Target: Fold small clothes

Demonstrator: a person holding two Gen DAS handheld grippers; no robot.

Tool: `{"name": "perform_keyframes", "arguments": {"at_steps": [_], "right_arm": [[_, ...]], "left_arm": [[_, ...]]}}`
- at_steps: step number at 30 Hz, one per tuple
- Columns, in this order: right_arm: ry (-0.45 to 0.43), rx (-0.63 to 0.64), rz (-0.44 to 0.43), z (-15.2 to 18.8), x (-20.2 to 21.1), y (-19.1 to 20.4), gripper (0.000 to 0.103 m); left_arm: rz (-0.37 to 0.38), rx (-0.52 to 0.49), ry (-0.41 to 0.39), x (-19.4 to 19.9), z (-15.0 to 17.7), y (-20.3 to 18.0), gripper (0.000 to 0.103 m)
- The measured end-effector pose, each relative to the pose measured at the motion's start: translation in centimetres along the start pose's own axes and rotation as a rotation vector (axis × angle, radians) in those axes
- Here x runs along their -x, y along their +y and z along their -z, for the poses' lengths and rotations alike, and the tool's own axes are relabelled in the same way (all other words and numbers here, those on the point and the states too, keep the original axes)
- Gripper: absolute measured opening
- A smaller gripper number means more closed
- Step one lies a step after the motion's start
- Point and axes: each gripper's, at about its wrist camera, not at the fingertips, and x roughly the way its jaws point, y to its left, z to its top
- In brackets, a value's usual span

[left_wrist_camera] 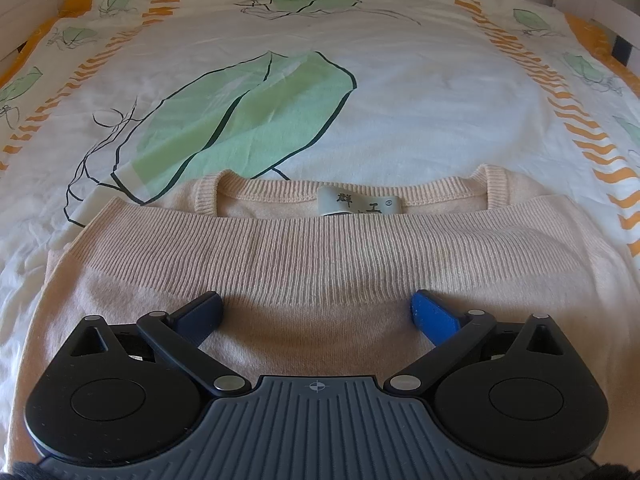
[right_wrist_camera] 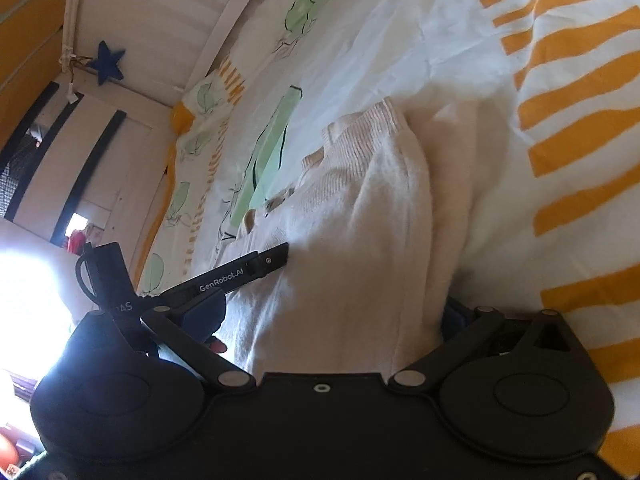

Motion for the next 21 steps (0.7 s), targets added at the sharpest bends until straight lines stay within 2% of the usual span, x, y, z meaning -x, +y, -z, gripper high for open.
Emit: {"name": "perform_keyframes", "arguments": {"at_steps": [2, 4, 6, 9, 12, 14, 18, 21], "right_arm": [[0.005, -0.005, -0.009, -0.1, 0.1, -0.1, 0.101], [-0.003, 0.005, 0.01, 0.0, 0.2, -0.1, 0.082], [0.018, 0.001, 0.037, 0.2, -0.3, -0.4, 0.035], [0.021, -0.047, 0.029, 0.5, -0.8, -1.7, 0.031], [0.028, -0.051, 0.027, 0.4, -0.5, -1.6, 0.032], [0.025, -0.044, 0.033, 0.5, -0.4, -1.5, 0.032], [0.025, -0.047, 0.035, 0.5, -0.2, -1.4, 0.032], [0.02, -0.027, 0.053, 0.5, -0.4, -0.7, 0.032]], "left_arm": [[0.001, -0.001, -0.001, -0.1, 0.0, 0.0, 0.103], [0.003, -0.005, -0.005, -0.1, 0.0, 0.0, 0.103], [0.009, -0.013, -0.007, -0.1, -0.1, 0.0, 0.103], [0.03, -0.025, -0.007, 0.0, -0.3, 0.3, 0.103], [0.054, -0.048, -0.035, 0.4, -0.8, 0.8, 0.098], [0.052, -0.052, -0.073, 0.9, -1.2, 1.1, 0.088], [0.05, 0.003, -0.101, 1.7, -1.8, 2.4, 0.088], [0.04, 0.024, -0.079, 1.4, -1.9, 3.2, 0.088]]}}
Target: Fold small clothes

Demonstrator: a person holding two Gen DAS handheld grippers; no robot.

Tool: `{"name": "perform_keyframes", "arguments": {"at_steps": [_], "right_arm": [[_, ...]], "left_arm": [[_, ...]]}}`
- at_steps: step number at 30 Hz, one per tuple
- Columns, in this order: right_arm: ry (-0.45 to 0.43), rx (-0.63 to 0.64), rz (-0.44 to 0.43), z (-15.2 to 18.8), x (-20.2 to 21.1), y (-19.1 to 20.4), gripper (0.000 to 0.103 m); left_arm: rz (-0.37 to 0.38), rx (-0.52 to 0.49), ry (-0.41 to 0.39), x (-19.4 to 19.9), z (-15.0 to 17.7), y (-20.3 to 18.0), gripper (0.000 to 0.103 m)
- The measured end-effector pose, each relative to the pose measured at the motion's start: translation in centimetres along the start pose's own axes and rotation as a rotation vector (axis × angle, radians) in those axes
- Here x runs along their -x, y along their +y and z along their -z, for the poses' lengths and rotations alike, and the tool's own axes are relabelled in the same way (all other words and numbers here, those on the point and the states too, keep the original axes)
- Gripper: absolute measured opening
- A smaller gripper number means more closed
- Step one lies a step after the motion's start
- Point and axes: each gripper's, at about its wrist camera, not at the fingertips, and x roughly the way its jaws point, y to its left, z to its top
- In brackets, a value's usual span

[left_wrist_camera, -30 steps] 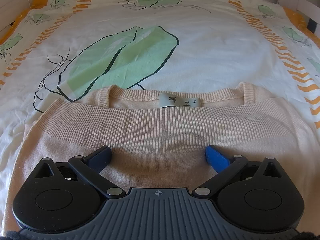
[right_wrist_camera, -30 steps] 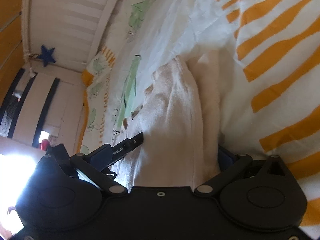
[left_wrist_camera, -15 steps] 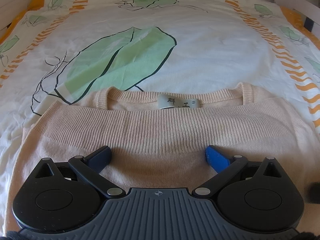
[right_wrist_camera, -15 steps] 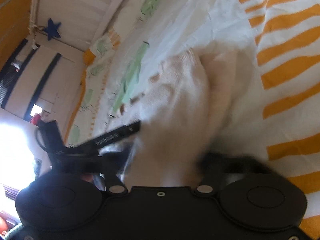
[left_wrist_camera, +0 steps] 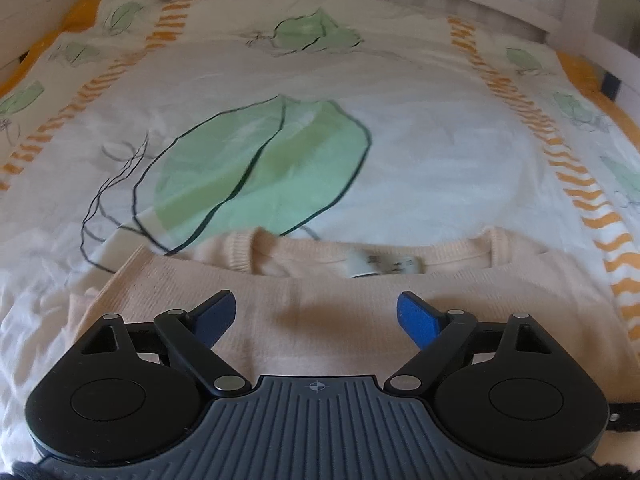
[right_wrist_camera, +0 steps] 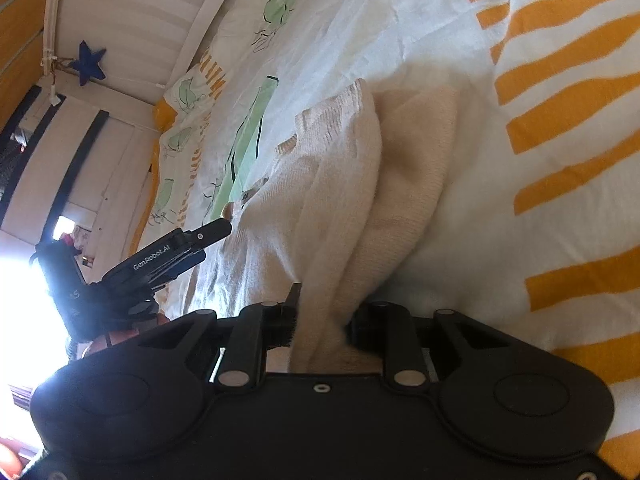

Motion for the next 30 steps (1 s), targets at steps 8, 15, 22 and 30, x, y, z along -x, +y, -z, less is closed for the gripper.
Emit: {"name": "perform_keyframes", "arguments": {"at_steps": [8, 15, 22, 30], "right_arm": [[-0.004, 0.018, 0.019, 0.0, 0.0, 0.5, 0.032], [-0.017, 0.026, 0.024, 0.0, 0.3, 1.1, 0.032], [-0.049, 0.046, 0.034, 0.1, 0.6, 1.8, 0.032], [-0.119, 0.073, 0.082, 0.5, 1.0, 3.9, 0.032]], "left_arm": [[-0.093, -0.091, 0.069, -3.4, -0.1, -0.2, 0.089], [-0.018, -0.076, 0.055, 0.9, 0.0, 0.4, 0.08], [0.082, -0.129, 0.077, 4.8, 5.2, 0.7, 0.08], [0.158, -0.092, 0.128, 3.4, 5.2, 2.7, 0.075]]}}
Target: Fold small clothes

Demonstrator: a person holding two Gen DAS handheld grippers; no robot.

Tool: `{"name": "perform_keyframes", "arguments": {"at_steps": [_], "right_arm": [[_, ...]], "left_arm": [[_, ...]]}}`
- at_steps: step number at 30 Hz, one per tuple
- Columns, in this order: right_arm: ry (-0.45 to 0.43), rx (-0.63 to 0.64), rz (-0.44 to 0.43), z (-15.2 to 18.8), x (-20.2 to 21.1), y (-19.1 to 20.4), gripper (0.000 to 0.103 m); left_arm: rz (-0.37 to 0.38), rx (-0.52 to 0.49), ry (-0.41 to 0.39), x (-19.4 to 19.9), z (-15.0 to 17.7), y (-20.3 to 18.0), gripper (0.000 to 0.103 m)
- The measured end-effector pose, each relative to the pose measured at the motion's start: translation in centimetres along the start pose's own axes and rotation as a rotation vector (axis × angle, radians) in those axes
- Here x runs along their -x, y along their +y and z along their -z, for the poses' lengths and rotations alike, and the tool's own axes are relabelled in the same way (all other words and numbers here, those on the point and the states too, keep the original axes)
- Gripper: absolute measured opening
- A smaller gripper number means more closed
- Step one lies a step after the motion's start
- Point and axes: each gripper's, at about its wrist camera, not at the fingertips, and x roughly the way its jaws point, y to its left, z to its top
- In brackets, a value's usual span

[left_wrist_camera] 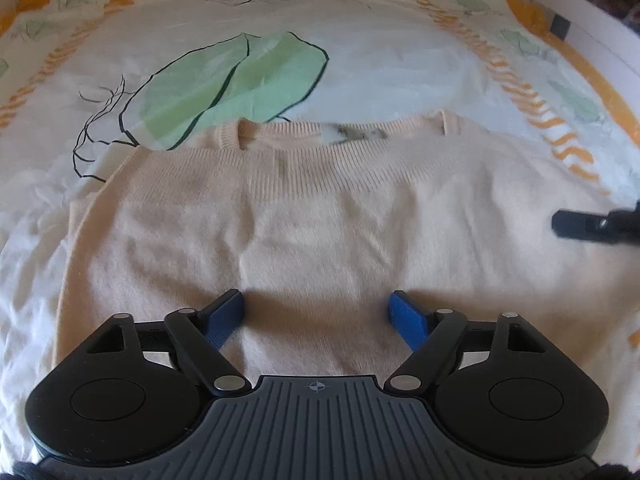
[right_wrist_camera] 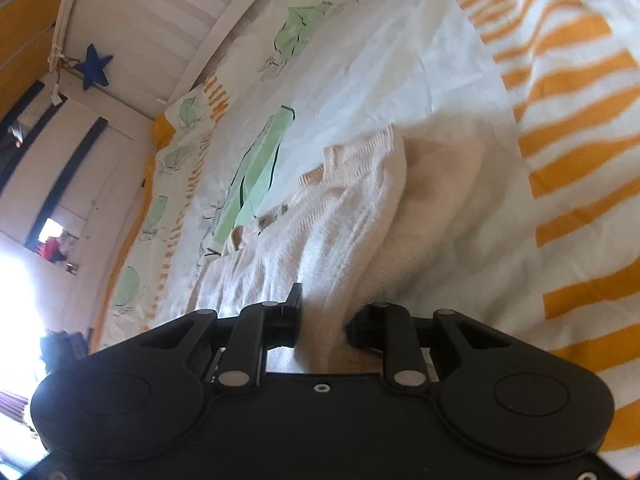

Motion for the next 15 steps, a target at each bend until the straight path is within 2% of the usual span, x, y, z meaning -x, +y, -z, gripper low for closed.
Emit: {"name": "perform_keyframes", "arguments": {"at_steps": [1, 7, 15], "right_arm": [[-0.005, 0.014, 0.014, 0.0, 0.1, 0.6, 0.032], [-0.023, 0.08, 0.043, -0.5, 0.0, 5.9, 0.032], [0.034, 0.209, 0.051, 0.5, -5.0, 14.4, 0.032]], "left_arm": [[0.009, 0.009, -0.007, 0.5, -0.2, 0.6, 0.072], [-0.011, 0.075, -0.093, 4.7, -0.1, 6.0, 0.072], [-0.027, 0.23, -0.12, 6.9, 2.2, 14.3, 0.072]]}}
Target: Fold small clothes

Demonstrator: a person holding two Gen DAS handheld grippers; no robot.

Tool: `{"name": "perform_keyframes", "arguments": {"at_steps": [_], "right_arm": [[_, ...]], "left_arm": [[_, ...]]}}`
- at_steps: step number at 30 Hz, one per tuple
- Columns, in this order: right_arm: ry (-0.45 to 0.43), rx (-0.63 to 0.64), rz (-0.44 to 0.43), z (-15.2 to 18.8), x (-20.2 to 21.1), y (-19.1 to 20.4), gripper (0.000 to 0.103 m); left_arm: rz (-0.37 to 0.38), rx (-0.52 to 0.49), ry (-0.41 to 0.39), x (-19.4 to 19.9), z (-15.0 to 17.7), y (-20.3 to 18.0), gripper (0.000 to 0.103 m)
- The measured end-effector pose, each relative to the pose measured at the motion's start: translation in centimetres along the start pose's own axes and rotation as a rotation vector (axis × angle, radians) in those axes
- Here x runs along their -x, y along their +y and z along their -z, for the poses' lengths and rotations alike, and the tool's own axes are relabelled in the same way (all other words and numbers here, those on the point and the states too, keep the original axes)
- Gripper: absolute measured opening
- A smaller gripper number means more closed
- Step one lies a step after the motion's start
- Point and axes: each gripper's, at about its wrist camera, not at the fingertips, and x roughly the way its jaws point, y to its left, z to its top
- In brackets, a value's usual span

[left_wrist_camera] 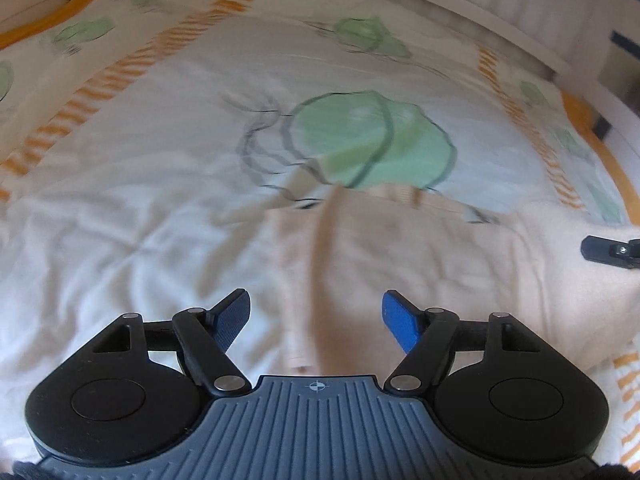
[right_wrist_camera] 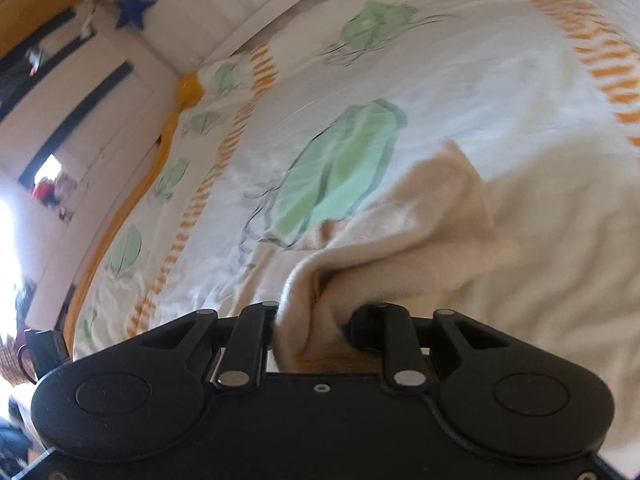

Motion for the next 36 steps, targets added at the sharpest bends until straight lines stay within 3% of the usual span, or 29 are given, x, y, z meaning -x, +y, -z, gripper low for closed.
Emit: {"name": "perform_keyframes", "arguments": {"at_steps": [7, 16, 20, 22, 25, 27, 32, 36], "right_arm": [[0.091, 0.081, -0.007, 1.6, -6.0, 6.7, 0.03], [0.16, 0.266, 0.119, 5.4, -11.5, 12.0, 0.03], [0.166, 0.335, 0.14, 6.7, -12.9, 13.2, 0.044], [0.156, 0.365, 0.093, 7.2, -12.8, 13.7, 0.053], [0.137, 0.369, -0.009, 7.6, -11.4, 13.7, 0.054], [0.095, 0.352, -0.024, 7.7, -9.9, 13.2, 0.055], [0.029, 0.343, 0.036, 8.1, -6.5, 10.9, 0.058], [0.083, 0.312, 0.121, 9.5, -5.9, 8.2, 0.058]], "left_arm": [[0.02, 0.084, -0.042, -0.2, 0.3, 4.3, 0.072], [0.05, 0.2, -0.079, 0.4, -0.1, 7.3, 0.072], [0.06, 0.209, -0.099, 0.8, -0.3, 7.5, 0.072], [0.061, 0.217, -0.094, 0.7, -0.3, 7.6, 0.072], [0.059, 0.219, -0.092, 0.7, -0.2, 7.7, 0.072], [0.056, 0.222, -0.092, 0.7, -0.1, 7.7, 0.072], [0.072, 0.209, -0.082, 0.4, 0.0, 7.3, 0.072], [0.113, 0.149, -0.093, 0.5, 0.3, 5.7, 0.072]]}}
